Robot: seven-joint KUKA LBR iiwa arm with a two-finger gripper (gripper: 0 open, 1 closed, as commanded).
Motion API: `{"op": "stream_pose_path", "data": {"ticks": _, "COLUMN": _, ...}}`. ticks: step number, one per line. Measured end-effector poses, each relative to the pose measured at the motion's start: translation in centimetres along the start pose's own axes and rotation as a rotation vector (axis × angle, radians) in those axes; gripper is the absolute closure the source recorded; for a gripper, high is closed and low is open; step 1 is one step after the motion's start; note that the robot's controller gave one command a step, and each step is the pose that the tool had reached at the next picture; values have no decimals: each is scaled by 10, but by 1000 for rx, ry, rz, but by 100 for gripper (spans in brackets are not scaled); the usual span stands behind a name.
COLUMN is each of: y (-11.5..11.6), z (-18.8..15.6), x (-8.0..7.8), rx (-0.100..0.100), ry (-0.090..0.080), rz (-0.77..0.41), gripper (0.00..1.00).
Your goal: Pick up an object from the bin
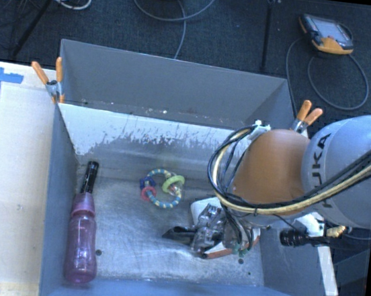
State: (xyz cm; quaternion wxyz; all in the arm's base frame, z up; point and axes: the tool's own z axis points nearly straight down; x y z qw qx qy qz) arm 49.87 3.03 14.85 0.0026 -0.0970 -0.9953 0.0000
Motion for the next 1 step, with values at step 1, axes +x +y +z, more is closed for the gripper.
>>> {"op": "stream_pose_path", "data": {"ticks": 1, "y": 0, "z": -15, "x": -1, "rx": -1, "ry": -5, "rz": -1, "gripper": 100}}
